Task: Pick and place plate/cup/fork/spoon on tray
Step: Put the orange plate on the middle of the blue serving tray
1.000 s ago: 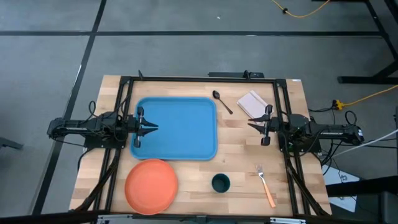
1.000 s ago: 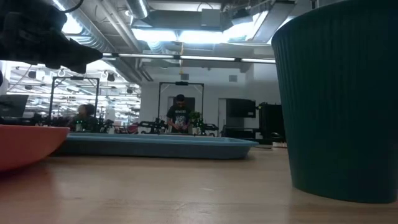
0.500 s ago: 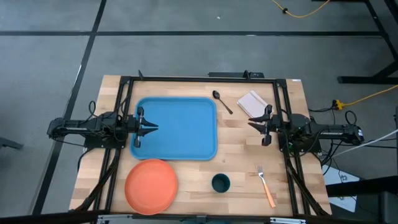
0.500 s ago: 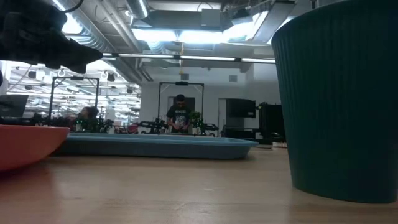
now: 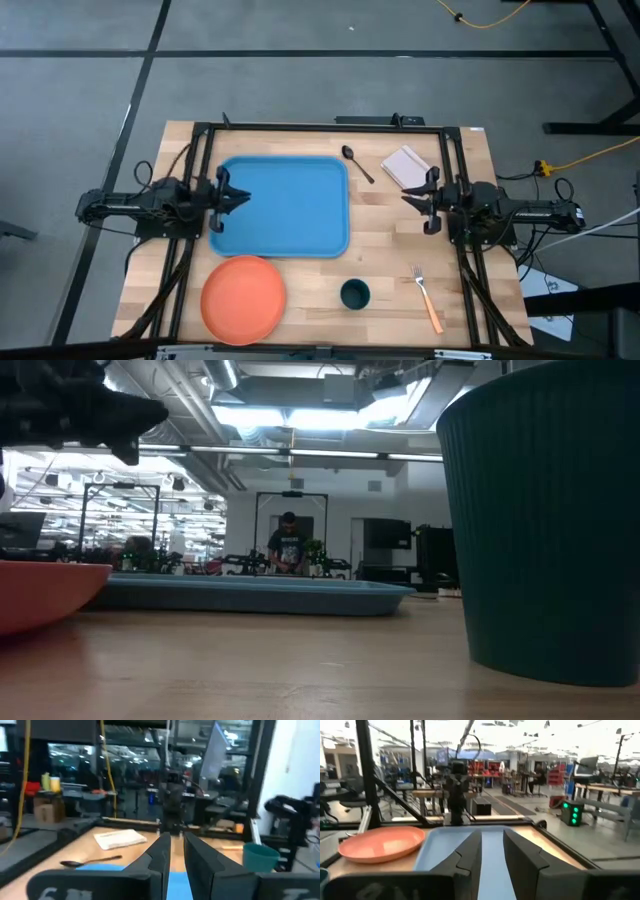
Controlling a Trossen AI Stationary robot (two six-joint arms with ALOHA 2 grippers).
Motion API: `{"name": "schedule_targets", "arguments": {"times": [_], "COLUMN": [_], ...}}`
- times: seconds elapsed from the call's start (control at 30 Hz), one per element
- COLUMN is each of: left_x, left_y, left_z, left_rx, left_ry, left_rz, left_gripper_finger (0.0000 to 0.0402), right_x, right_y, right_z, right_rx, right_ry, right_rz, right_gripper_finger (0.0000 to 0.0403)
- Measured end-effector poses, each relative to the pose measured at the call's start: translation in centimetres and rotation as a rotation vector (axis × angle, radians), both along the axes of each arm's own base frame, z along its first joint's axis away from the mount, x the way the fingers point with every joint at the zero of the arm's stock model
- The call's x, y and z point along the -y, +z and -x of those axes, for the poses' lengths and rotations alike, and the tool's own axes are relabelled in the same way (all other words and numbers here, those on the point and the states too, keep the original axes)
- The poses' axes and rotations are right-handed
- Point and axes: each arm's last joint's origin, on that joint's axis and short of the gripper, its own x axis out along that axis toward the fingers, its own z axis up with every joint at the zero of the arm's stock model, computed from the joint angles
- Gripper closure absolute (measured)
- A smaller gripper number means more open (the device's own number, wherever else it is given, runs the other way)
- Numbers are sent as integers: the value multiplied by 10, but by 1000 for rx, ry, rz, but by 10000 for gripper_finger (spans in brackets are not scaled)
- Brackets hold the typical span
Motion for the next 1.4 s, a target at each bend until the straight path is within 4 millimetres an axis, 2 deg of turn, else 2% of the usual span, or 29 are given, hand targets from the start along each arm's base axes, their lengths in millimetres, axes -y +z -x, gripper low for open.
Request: {"name": "schedule_targets", "arguments": {"times": [0.27,0.37,0.67,0.73,0.8,0.93,1.0,1.13,1.27,1.4], "left_x": [-1,-1,-1,-2,-2,0,1,2,2,2], "left_y": [14,19,26,27,28,48,62,86,100,105], "left_z": [5,7,7,6,5,0,-6,-30,-67,-95], "left_rx": [152,204,267,270,266,262,247,131,-96,-356], "left_ry": [28,59,85,114,115,49,7,-47,-73,-87], "left_rz": [2,-65,-142,-121,-95,-100,-116,-154,-171,-212], "left_gripper_finger": [354,354,354,354,354,354,354,354,354,354], "right_x": [0,0,0,-1,-4,-13,-14,-14,-13,-9], "right_y": [5,9,37,43,49,69,81,99,111,123], "right_z": [1,2,14,18,22,33,36,28,8,-7], "right_rx": [55,91,410,487,560,674,691,580,335,63], "right_ry": [-2,-4,4,45,133,343,386,405,410,313], "right_rz": [3,9,10,-19,44,264,306,286,207,114], "right_gripper_finger": [317,317,317,317,317,317,317,317,317,317]}}
